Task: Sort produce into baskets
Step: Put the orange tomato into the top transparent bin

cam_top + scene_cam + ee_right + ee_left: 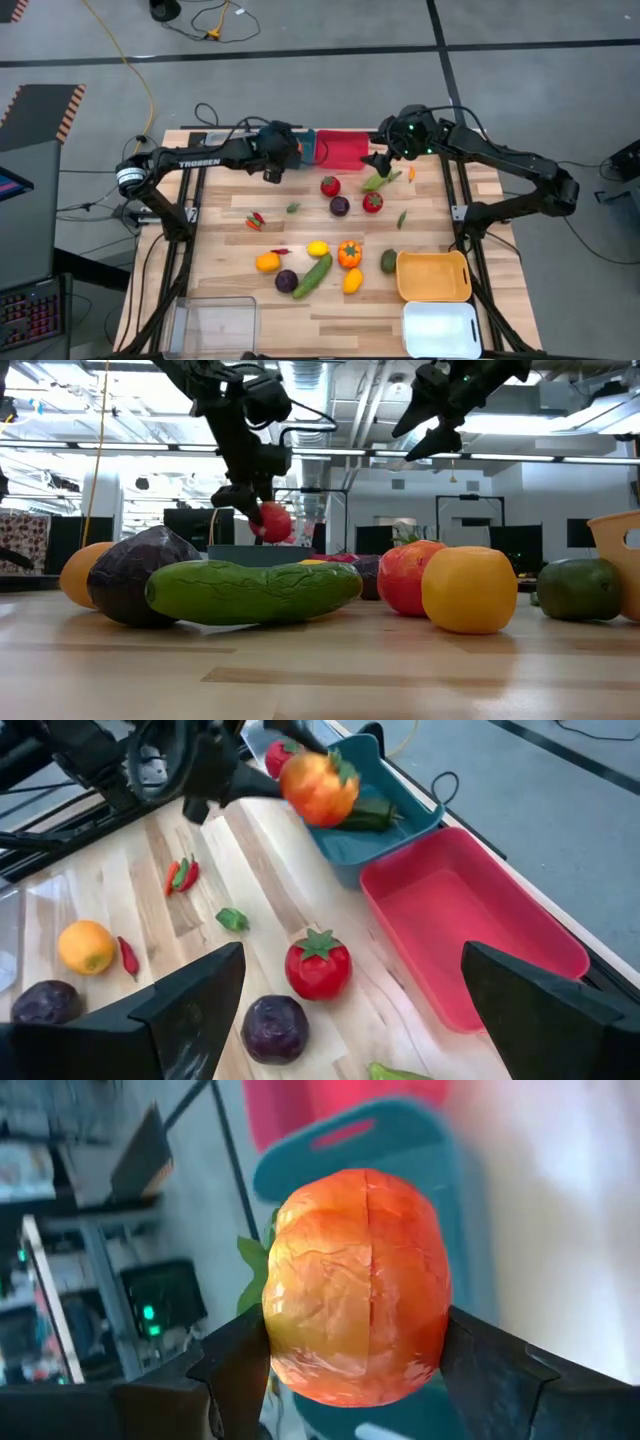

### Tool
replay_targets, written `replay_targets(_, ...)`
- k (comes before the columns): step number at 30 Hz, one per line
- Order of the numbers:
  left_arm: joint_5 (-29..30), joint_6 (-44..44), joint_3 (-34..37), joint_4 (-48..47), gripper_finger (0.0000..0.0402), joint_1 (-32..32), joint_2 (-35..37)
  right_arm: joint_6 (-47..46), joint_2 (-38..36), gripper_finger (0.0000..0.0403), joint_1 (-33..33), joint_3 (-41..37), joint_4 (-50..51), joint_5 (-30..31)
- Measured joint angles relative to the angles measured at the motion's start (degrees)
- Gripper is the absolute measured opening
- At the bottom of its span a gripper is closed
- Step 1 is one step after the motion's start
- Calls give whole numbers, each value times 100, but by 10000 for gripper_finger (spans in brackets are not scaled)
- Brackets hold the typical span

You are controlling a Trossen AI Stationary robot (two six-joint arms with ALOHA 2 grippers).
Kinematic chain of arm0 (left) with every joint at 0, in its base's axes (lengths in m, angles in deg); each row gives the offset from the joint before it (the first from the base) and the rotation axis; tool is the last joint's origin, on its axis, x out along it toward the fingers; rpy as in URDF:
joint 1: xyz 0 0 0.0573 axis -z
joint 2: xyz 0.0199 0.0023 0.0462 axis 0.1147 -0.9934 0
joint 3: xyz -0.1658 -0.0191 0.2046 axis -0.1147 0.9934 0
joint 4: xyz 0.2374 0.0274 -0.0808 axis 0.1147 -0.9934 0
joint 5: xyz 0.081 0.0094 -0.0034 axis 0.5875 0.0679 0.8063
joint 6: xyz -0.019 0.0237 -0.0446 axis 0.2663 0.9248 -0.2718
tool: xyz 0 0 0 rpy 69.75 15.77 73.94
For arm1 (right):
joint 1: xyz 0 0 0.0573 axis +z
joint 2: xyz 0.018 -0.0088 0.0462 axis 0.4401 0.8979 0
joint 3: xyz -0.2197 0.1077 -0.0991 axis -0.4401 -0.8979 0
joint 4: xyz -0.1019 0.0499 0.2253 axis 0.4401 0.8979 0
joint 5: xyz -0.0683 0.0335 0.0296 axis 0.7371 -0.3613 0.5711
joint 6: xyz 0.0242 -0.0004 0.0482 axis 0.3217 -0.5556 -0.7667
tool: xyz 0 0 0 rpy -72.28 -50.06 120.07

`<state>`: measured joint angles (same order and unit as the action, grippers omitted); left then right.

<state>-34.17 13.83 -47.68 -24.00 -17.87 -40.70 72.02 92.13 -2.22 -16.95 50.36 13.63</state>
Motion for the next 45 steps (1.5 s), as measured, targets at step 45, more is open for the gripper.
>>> replay_targets(45,275,-2245,0,-2375,241,-1614,249,14,86,400,4,-7,21,-15)
